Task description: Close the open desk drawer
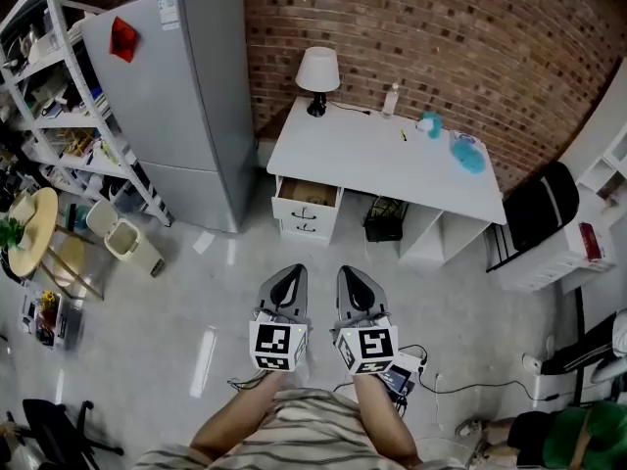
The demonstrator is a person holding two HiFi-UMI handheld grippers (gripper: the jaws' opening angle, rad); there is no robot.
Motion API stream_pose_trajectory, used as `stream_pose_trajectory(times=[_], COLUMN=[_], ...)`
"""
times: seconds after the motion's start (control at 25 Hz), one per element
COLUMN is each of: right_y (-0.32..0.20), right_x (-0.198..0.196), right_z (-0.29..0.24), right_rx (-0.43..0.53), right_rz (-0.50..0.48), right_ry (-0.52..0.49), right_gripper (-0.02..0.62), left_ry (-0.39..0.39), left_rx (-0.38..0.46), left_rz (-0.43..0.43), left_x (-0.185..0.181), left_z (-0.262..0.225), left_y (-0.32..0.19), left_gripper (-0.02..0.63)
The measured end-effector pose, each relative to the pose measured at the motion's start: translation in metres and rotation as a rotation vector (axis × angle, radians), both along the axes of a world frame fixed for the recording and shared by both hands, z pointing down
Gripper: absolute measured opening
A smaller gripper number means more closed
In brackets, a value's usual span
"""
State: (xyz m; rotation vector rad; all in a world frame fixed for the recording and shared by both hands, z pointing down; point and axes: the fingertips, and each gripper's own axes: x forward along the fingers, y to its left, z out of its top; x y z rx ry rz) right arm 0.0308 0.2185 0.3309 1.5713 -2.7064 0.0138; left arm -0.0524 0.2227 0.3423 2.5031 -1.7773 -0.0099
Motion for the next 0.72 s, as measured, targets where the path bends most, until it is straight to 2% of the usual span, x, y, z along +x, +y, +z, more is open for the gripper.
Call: stream_pose_trajectory(times=[0.36, 0.72], right_y=[-0.123, -0.189], right_x=[-0.012, -0.018], right_z=[-0.017, -0.013], right_rx=[0.010, 0.000], right_rz=[0.017, 0.023], right_ry=[0.007, 0.001], right_gripper=[0.002, 0.002], left_ry=[-0.005, -0.005], left_rx=[0.016, -0.017], left_rz=[-0.004, -0.020], left_x=[-0.017, -0.028], left_z=[-0.017, -0.009], left_y=[-0.123, -0.187], left_gripper=[0.006, 0.006])
